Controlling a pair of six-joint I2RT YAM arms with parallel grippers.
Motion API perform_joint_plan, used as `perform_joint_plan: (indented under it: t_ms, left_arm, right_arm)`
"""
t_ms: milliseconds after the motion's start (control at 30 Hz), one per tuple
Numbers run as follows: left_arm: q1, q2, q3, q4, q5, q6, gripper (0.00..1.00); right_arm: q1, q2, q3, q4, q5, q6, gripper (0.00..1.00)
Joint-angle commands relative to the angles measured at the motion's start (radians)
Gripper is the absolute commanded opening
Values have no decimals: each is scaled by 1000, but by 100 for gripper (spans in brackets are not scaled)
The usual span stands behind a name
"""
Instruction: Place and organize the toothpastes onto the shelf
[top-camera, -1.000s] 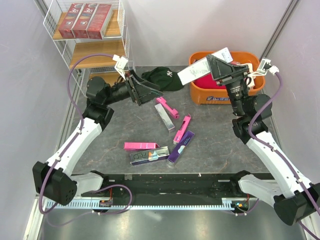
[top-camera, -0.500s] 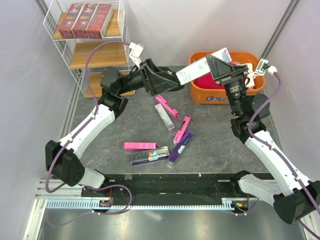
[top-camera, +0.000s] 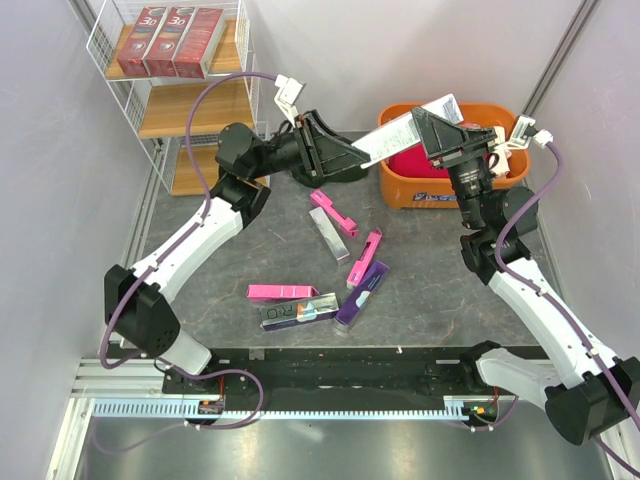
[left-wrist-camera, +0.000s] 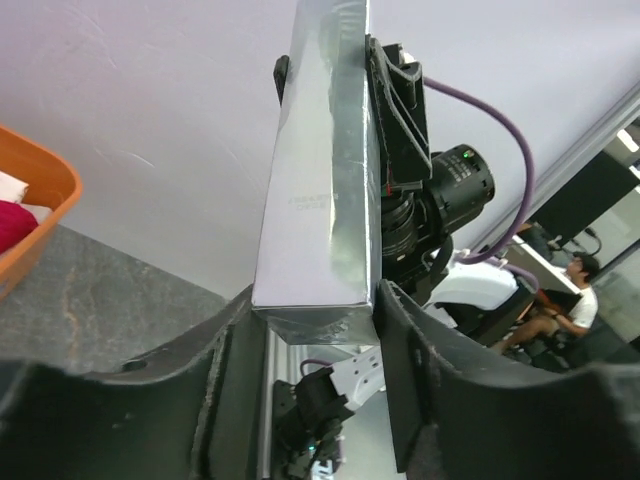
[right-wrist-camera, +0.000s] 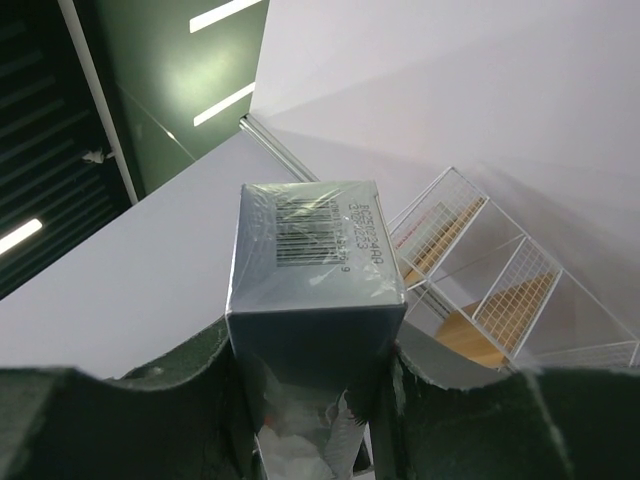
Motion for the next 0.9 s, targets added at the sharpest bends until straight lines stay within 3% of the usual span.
perform_joint_plan:
  t_ms: [0, 100, 200, 233, 333, 433, 633, 867]
  left_arm:
    - [-7, 33, 65, 36, 6, -47, 41]
    - [-9, 33, 63, 39, 14, -49, 33]
    - [-9, 19, 49, 43, 4, -41, 29]
    - [-7, 16, 45, 43, -3, -35, 27]
    - [-3, -1, 27, 33, -26, -23, 23]
    - [13, -27, -3, 26, -57, -17, 22]
    - [95, -85, -114, 49, -88, -56, 10]
    - [255, -160, -294, 201, -74, -202, 2]
  right_arm:
    - [2, -8, 17, 74, -28, 34, 45]
    - [2, -6, 15, 71, -25, 36, 47]
    - [4, -5, 17, 64, -23, 34, 64]
    - [4, -6, 17, 61, -22, 36, 74]
    - [4, -5, 17, 54, -20, 31, 89]
    - [4, -7, 12, 48, -17, 22, 97]
    - [2, -11, 4, 2, -3, 5, 98]
    - [4, -3, -2, -23, 26, -12, 98]
